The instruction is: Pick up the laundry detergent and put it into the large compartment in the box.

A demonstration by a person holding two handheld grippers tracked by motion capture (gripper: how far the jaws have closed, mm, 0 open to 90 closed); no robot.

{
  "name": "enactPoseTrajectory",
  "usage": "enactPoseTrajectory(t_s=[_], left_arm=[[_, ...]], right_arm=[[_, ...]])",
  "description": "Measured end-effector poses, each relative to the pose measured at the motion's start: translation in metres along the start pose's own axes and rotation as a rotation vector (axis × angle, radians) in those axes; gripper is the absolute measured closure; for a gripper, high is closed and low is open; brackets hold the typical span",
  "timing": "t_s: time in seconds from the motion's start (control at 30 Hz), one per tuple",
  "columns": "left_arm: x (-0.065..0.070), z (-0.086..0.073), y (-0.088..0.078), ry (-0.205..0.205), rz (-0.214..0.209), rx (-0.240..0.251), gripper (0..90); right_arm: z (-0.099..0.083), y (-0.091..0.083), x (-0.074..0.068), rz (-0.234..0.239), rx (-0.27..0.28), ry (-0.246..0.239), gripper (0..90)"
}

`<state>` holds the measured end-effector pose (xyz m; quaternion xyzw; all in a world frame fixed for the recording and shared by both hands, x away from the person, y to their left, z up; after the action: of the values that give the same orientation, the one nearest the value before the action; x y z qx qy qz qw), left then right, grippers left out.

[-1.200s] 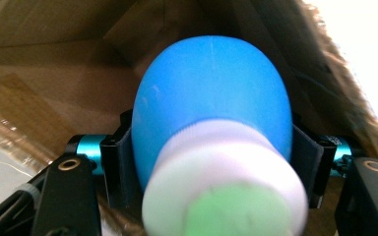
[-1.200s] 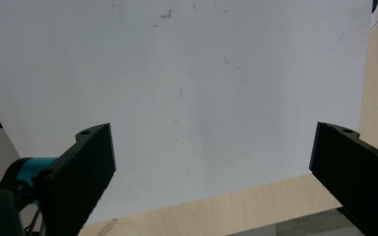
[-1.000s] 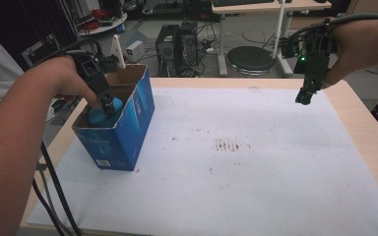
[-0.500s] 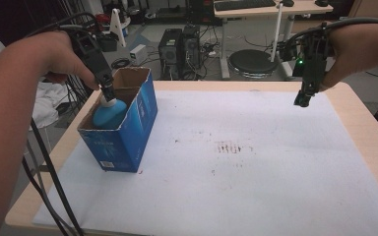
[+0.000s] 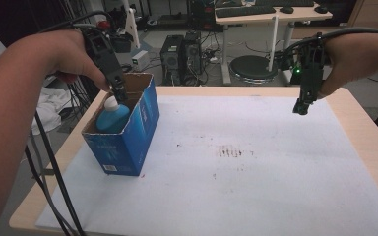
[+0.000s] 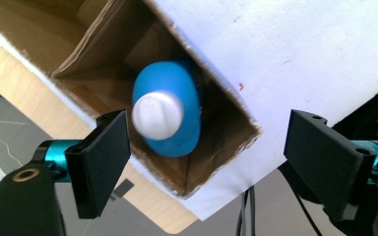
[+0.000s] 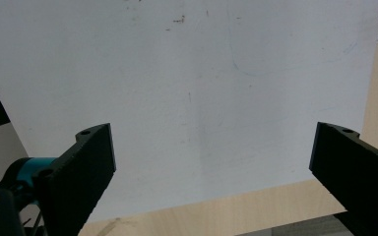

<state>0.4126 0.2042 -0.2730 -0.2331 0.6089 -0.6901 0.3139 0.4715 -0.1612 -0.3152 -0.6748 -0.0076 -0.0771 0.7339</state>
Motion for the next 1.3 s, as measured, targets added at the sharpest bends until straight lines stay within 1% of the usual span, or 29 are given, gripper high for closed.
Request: enactPoseTrajectory(t_s=[0.03,0.07,0.13,0.2,0.27,0.33,0.4,0.5,0.57,0.63,0.67,0.7,0.77,0.83,0.9,1.0,1.03,1.1,1.13,1.17,1.2,1.3], left_arm=[[0.004,0.001,0.001,0.019,-0.006,-0.002,16.0],[0.009,0.004,0.003,0.035,-0.013,0.007,14.6],[0.018,0.008,0.005,0.070,-0.038,0.011,13.0],[0.026,0.011,0.007,0.109,-0.052,0.013,10.4],[0.033,0.015,0.009,0.141,-0.061,0.018,9.7],[0.039,0.019,0.011,0.176,-0.054,0.023,6.9],[0.044,0.023,0.013,0.221,-0.046,0.028,5.0],[0.054,0.027,0.016,0.260,-0.058,0.024,4.1],[0.061,0.028,0.016,0.284,-0.076,0.022,4.1],[0.069,0.030,0.017,0.317,-0.092,0.018,4.0],[0.072,0.031,0.018,0.322,-0.096,0.020,1.7],[0.076,0.032,0.018,0.342,-0.102,0.017,1.7],[0.084,0.035,0.019,0.371,-0.113,0.022,1.7],[0.092,0.038,0.020,0.391,-0.125,0.025,1.7],[0.097,0.040,0.020,0.416,-0.132,0.021,1.7],[0.105,0.044,0.024,0.460,-0.151,0.011,1.7],[0.106,0.044,0.025,0.475,-0.154,0.004,1.7],[0.107,0.046,0.029,0.492,-0.155,-0.009,1.7],[0.107,0.046,0.029,0.492,-0.155,-0.009,1.7],[0.108,0.048,0.033,0.515,-0.151,-0.014,1.7],[0.108,0.048,0.034,0.520,-0.155,-0.019,1.7],[0.109,0.051,0.041,0.556,-0.161,-0.025,1.7]], right_arm=[[0.000,0.000,-0.001,-0.001,0.000,0.003,2.6],[-0.001,-0.001,-0.001,-0.002,0.000,0.003,2.5],[-0.001,-0.002,-0.001,-0.002,0.002,0.007,2.5],[-0.002,-0.002,-0.001,-0.003,0.003,0.009,2.5],[-0.003,-0.002,-0.001,-0.005,0.002,0.009,2.5],[-0.003,-0.002,-0.001,-0.003,0.002,0.010,2.5],[-0.003,-0.001,-0.002,0.001,0.001,0.012,2.5],[-0.003,0.000,-0.002,0.002,0.001,0.015,2.5],[-0.003,0.001,-0.002,0.003,0.001,0.017,2.5],[-0.004,0.001,-0.002,0.004,-0.005,0.015,2.6],[-0.003,0.002,-0.002,0.007,-0.002,0.017,2.5],[-0.003,0.001,-0.002,0.007,-0.003,0.016,2.5],[-0.003,0.001,-0.002,0.007,-0.003,0.015,2.5],[-0.003,0.001,-0.003,0.005,-0.003,0.018,2.5],[-0.002,0.001,-0.004,0.006,-0.005,0.009,2.5],[-0.002,0.001,-0.006,0.006,-0.006,0.017,2.5],[-0.002,0.001,-0.007,0.007,-0.008,0.012,2.5],[-0.002,0.002,-0.009,0.009,-0.009,0.018,2.5],[-0.002,0.002,-0.009,0.009,-0.009,0.018,2.5],[-0.002,0.002,-0.011,0.009,-0.011,0.014,2.5],[-0.003,0.002,-0.013,0.013,-0.019,0.008,2.5],[-0.004,0.002,-0.015,0.014,-0.030,0.005,2.5]])
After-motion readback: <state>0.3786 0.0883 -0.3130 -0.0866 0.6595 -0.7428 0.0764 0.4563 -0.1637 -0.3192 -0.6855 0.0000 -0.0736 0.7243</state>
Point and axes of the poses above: each handheld gripper's, and its own axes: y roughly forward along the jaws, z roughly out of its top, x roughly to its right, the point moved 9 cm from there along y, roughly forward along the jaws, and after that the axes turned 6 degrees about x, right-handed, at the moved point
